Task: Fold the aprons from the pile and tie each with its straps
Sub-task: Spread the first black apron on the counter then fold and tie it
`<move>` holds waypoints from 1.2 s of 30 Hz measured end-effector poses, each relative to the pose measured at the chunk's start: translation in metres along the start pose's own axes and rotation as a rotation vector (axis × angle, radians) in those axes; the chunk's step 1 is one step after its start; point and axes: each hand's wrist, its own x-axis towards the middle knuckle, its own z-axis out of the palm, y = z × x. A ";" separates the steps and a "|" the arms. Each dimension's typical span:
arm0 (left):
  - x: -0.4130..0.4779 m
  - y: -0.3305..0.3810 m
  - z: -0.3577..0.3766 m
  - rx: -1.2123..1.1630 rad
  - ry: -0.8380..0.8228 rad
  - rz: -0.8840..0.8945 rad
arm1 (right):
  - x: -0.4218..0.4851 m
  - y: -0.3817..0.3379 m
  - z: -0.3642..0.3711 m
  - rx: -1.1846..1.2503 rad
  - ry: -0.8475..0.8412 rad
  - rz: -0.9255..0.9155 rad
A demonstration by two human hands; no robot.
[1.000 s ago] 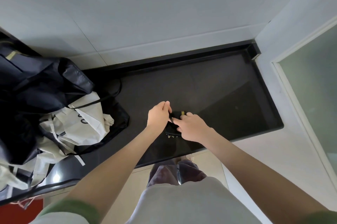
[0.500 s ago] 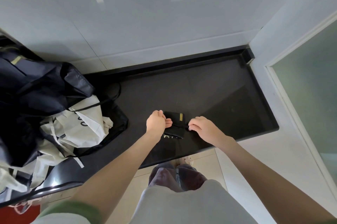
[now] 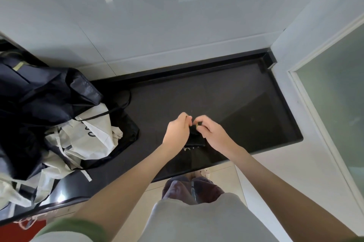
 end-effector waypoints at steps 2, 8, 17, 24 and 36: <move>-0.001 0.005 0.002 -0.186 -0.027 0.019 | 0.003 -0.006 0.006 0.030 -0.082 0.051; -0.002 -0.008 0.007 -0.430 -0.029 0.111 | 0.007 0.001 0.007 0.245 -0.059 0.173; -0.003 -0.021 0.016 0.336 -0.001 0.491 | 0.008 0.015 0.005 0.278 -0.165 0.265; 0.012 -0.022 0.005 0.833 -0.110 0.617 | 0.005 0.018 0.004 0.232 -0.111 0.248; 0.005 -0.020 0.003 0.785 0.093 0.792 | 0.004 0.018 0.005 0.215 -0.156 0.288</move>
